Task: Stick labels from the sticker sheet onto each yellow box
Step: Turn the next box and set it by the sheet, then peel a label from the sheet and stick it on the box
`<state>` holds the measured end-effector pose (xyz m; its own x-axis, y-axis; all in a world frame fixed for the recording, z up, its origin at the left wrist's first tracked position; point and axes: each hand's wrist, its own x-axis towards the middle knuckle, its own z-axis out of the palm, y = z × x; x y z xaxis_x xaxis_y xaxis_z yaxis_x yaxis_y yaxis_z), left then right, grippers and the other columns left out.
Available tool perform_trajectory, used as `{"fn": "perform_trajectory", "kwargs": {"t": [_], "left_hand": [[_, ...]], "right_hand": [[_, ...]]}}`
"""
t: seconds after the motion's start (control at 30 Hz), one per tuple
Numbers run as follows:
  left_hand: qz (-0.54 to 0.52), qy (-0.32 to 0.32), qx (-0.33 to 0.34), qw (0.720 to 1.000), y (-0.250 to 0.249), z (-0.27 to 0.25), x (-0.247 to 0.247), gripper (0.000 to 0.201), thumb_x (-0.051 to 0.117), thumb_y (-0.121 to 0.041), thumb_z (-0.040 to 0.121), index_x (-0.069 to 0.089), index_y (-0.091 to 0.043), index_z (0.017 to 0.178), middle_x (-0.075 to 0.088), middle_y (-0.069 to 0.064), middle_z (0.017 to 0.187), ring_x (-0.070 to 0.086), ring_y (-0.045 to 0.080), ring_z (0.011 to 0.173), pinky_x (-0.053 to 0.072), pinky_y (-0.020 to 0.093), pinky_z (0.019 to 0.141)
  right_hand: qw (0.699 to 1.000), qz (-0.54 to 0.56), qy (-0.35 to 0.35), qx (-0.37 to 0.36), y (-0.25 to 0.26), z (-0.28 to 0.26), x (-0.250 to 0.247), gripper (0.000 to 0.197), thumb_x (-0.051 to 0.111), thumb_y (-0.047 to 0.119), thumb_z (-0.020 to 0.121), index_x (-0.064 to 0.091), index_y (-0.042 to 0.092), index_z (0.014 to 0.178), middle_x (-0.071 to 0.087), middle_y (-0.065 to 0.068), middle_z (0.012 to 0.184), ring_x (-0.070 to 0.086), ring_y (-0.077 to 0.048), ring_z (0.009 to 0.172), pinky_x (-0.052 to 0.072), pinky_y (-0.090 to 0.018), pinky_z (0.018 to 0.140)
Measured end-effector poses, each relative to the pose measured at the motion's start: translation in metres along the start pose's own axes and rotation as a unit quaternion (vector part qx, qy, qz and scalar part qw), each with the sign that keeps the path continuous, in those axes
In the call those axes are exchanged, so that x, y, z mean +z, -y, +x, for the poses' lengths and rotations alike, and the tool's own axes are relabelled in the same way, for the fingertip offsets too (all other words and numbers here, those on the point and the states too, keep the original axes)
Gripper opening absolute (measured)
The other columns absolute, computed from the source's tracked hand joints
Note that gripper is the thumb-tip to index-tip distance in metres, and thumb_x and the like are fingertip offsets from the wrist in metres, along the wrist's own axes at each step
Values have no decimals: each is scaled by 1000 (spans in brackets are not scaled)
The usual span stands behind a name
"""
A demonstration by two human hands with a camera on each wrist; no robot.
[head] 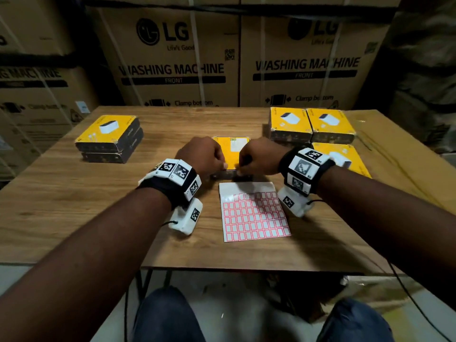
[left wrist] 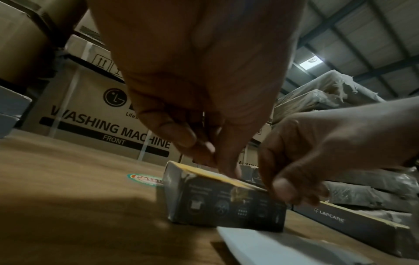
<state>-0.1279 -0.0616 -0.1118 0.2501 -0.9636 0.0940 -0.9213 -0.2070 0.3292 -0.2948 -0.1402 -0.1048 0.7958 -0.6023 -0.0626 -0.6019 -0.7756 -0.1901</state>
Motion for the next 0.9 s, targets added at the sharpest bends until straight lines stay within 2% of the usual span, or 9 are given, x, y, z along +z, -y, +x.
{"fn": "perform_trajectory", "kwargs": {"t": [0.1, 0.2, 0.27, 0.33, 0.43, 0.5, 0.63, 0.73, 0.9], "left_hand": [[64, 4, 15, 998, -3, -4, -1, 27, 73, -47, 75, 69, -24, 64, 66, -9, 70, 63, 15, 74, 44, 26, 60], [122, 13, 14, 992, -6, -9, -2, 40, 65, -56, 80, 60, -20, 61, 58, -2, 69, 61, 22, 76, 41, 27, 60], [149, 56, 9, 987, -9, -13, -1, 40, 61, -57, 82, 56, -20, 68, 54, -1, 73, 61, 23, 80, 43, 29, 65], [148, 121, -1, 982, -8, -15, 3, 34, 66, -55, 81, 60, -22, 75, 59, -2, 75, 63, 21, 82, 49, 29, 70], [114, 167, -4, 979, -3, -15, 7, 28, 79, -49, 71, 71, -22, 71, 69, -5, 74, 67, 16, 80, 53, 27, 70], [105, 171, -5, 980, -4, -16, 9, 25, 82, -45, 69, 72, -22, 71, 70, -5, 74, 68, 15, 80, 52, 27, 69], [119, 177, -14, 977, -7, -20, 16, 30, 80, -44, 72, 74, -17, 83, 71, 2, 86, 66, 20, 86, 54, 30, 76], [123, 183, -17, 975, -9, -20, 17, 28, 80, -43, 73, 70, -18, 82, 69, 3, 88, 66, 22, 88, 55, 33, 79], [150, 174, -1, 973, -17, -21, 18, 31, 80, -40, 75, 68, -14, 87, 68, 8, 92, 66, 26, 87, 51, 31, 72]], "right_hand": [[999, -19, 29, -15, 5, -11, -1, 22, 71, 40, 82, 74, 25, 97, 70, 5, 92, 60, -12, 83, 42, -24, 70], [998, -24, 36, -35, 9, -18, 0, 20, 74, 37, 80, 74, 30, 98, 72, 7, 95, 63, -13, 89, 45, -23, 73], [997, -22, 45, -55, 14, -22, 2, 28, 77, 42, 77, 74, 29, 102, 72, 9, 96, 62, -10, 88, 41, -20, 71], [996, -16, 61, -68, 20, -26, 7, 37, 79, 46, 74, 74, 27, 105, 71, 10, 97, 58, -6, 84, 38, -19, 71], [995, -4, 63, -71, 26, -25, 17, 37, 82, 43, 71, 74, 29, 104, 72, 10, 99, 60, -6, 83, 48, -24, 74], [996, 6, 54, -67, 27, -25, 22, 28, 81, 35, 74, 76, 28, 100, 73, 9, 96, 64, -10, 85, 51, -25, 75], [996, -11, 24, -81, 27, -26, 24, 18, 74, 35, 83, 77, 22, 94, 72, 3, 91, 64, -16, 82, 38, -20, 65], [997, -17, 25, -77, 27, -27, 24, 19, 72, 35, 84, 75, 19, 94, 71, 0, 91, 62, -18, 81, 38, -22, 65], [997, -28, 21, -74, 29, -26, 23, 18, 68, 35, 86, 73, 18, 92, 72, -2, 90, 64, -22, 81, 43, -25, 65]]}}
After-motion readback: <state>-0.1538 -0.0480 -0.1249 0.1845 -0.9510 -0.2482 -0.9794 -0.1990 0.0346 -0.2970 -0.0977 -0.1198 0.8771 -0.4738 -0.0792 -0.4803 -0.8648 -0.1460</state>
